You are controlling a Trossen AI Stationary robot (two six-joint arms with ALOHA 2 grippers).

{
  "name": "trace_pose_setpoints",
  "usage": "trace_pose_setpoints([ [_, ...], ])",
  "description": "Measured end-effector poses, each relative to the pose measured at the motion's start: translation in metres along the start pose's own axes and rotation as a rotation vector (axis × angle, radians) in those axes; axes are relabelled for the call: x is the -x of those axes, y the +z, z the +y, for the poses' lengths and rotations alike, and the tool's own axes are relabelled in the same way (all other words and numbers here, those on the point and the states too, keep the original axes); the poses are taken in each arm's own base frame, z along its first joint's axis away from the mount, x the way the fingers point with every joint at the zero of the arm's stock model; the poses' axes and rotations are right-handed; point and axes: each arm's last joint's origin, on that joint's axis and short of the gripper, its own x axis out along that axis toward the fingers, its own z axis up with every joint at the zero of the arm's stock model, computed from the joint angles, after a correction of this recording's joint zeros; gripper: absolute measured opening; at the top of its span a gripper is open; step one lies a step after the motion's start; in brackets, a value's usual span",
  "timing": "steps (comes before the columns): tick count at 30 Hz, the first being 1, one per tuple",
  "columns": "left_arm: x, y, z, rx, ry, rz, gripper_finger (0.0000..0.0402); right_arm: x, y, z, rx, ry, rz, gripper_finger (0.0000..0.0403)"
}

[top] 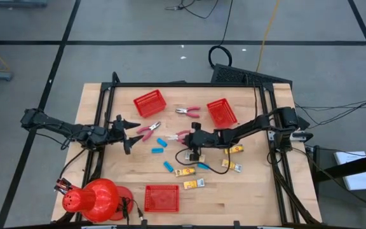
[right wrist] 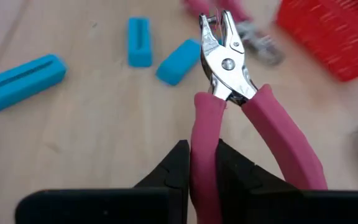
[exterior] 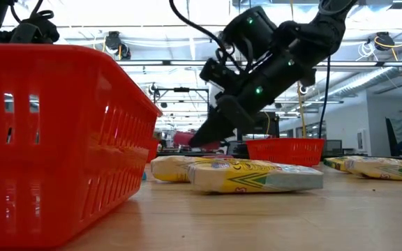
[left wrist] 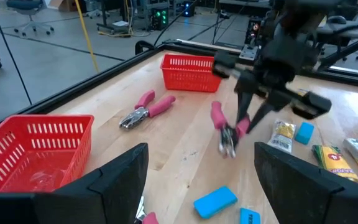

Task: Pick & Place School Supplies
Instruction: Put the pink hole puncher into the top right red bin

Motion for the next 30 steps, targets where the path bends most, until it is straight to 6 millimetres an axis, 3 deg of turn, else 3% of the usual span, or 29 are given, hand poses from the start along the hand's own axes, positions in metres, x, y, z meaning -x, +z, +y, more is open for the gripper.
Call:
trace_pose_setpoints([
  [6, 0.000, 0.000, 0.000, 0.000, 0.001, 0.004, 0.0294, 0.020, 0.018, -0.011, 0.058, -0.152, -0.022, 0.0036],
  [13, 0.000, -0.003, 0.001, 0.012, 0.007, 0.027, 0.0294, 0.067, 0.026, -0.026, 0.067, -0.313, -0.075, 0.0036],
  [16, 0.000, -0.004, 0.001, 0.024, 0.008, 0.032, 0.0294, 0.090, 0.015, -0.034, 0.044, -0.404, -0.079, 0.0036],
  [22, 0.000, -0.003, 0.000, 0.038, 0.005, 0.023, 0.0294, 0.121, -0.033, -0.052, -0.090, -0.496, -0.046, 0.0036],
  [26, 0.000, -0.002, 0.000, 0.040, 0.004, 0.020, 0.0294, 0.128, -0.060, -0.061, -0.152, -0.528, -0.005, 0.0036],
  [30, 0.000, -0.002, 0.000, 0.038, 0.006, 0.015, 0.0294, 0.128, -0.068, -0.068, -0.228, -0.488, 0.017, 0.0036],
])
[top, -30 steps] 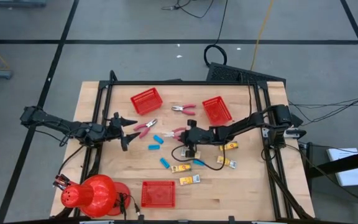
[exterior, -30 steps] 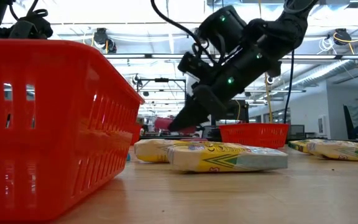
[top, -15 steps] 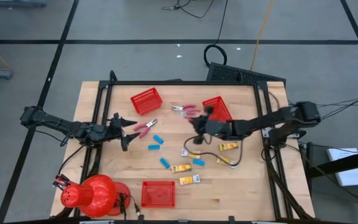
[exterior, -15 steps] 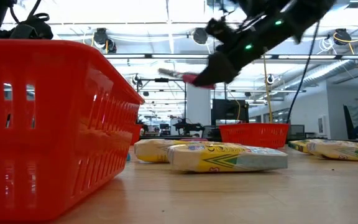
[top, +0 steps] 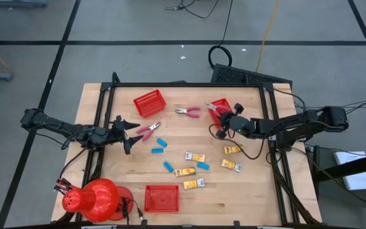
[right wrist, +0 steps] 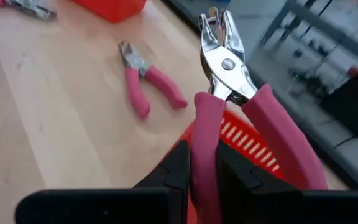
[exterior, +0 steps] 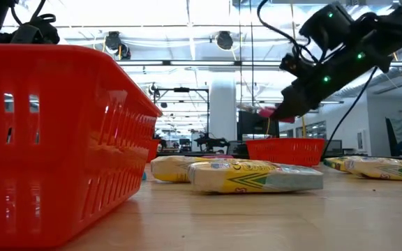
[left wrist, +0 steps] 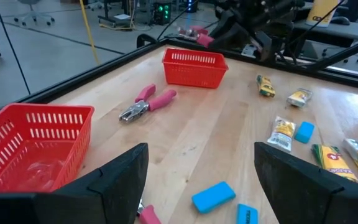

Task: Pick & Place School Supplies
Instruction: Put the pink hole puncher into the top right red bin

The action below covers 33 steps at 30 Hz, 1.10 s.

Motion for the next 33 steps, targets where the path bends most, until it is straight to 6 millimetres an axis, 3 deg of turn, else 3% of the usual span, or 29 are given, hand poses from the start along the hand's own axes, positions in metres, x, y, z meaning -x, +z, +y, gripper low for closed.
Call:
trace_pose_setpoints([
  [12, 0.000, 0.000, 0.000, -0.019, 0.007, -0.004, 0.0294, -0.010, -0.014, -0.022, -0.112, -0.047, 0.154, 0.0036],
  [33, 0.000, 0.000, 0.000, -0.012, 0.007, -0.005, 0.0294, -0.008, -0.022, -0.021, -0.187, 0.025, 0.253, 0.0036],
])
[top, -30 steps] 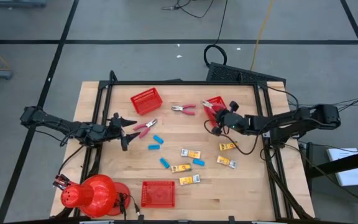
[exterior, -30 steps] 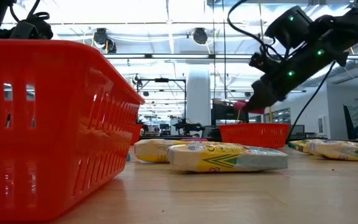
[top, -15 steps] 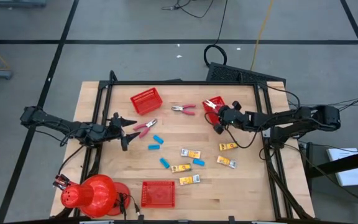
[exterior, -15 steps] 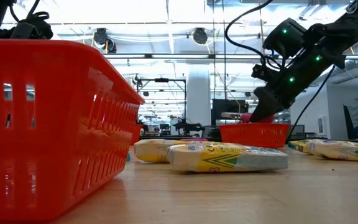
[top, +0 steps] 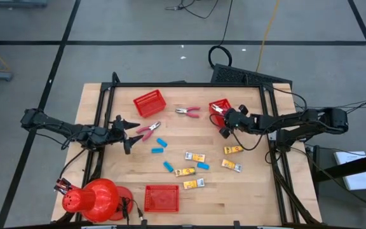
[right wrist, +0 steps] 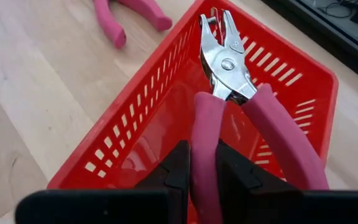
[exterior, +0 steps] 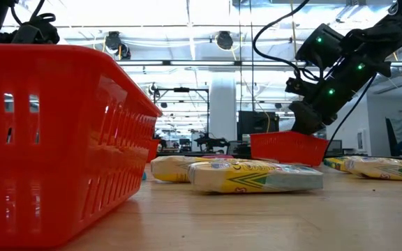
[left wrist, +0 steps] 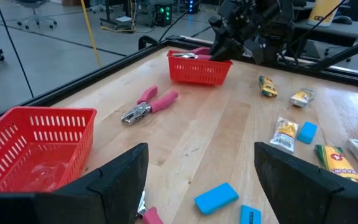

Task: Pick & Place School Supplies
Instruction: Put the pink hole puncher into the top right red bin

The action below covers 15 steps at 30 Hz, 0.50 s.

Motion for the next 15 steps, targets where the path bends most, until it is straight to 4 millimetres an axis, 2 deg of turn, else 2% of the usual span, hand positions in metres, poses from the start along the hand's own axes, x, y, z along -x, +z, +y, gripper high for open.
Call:
trace_pose_setpoints([
  [6, 0.0000, 0.0000, 0.0000, 0.000, 0.000, 0.000, 0.0294, 0.0000, 0.0001, 0.0002, 0.000, 0.003, -0.001, 0.0044],
  [12, 0.0000, 0.0001, 0.0000, 0.001, 0.000, -0.001, 0.0294, -0.0001, -0.0001, 0.0006, -0.002, 0.012, 0.002, 0.0131],
  [15, 0.0000, 0.0001, 0.0000, 0.001, 0.000, -0.001, 0.0294, -0.0001, 0.0004, 0.0004, -0.004, 0.004, -0.005, 0.0160],
])
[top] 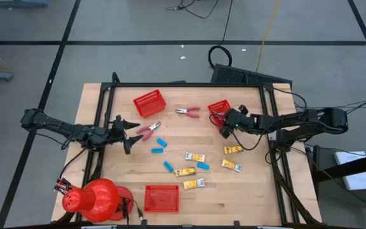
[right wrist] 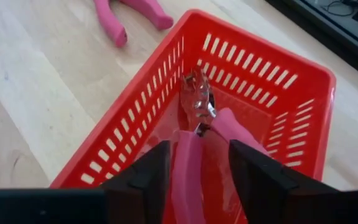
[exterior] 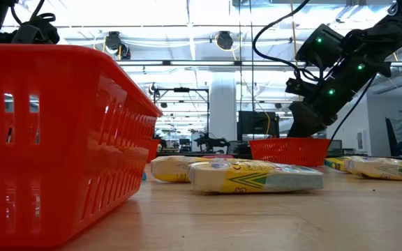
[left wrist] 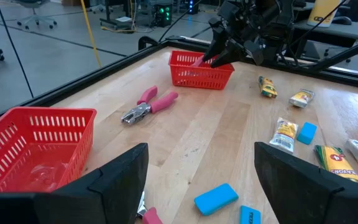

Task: Pick & Place School Supplies
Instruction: Put the pink hole puncher into the top right red bin

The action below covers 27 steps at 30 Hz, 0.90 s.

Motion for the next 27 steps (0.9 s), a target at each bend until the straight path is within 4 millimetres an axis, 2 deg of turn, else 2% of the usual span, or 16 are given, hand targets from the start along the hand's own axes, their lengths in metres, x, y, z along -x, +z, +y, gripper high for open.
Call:
trace_pose_setpoints([
  [8, 0.000, 0.000, 0.000, 0.000, 0.000, 0.000, 0.0294, 0.002, 0.012, 0.003, 0.046, 0.023, -0.104, 0.0191],
  [12, 0.000, 0.000, 0.000, 0.000, 0.000, -0.001, 0.0294, 0.007, 0.034, 0.008, 0.103, 0.049, -0.200, 0.0195],
  [19, 0.000, 0.001, 0.000, -0.008, -0.002, -0.011, 0.0294, 0.017, 0.075, 0.030, 0.128, 0.279, -0.380, 0.0198],
  [22, 0.000, 0.001, 0.000, -0.010, -0.001, -0.012, 0.0294, 0.003, 0.080, 0.041, 0.149, 0.322, -0.344, 0.0197],
  [27, 0.000, 0.002, 0.000, -0.021, -0.001, -0.015, 0.0294, -0.036, 0.078, 0.061, 0.217, 0.343, -0.201, 0.0197],
])
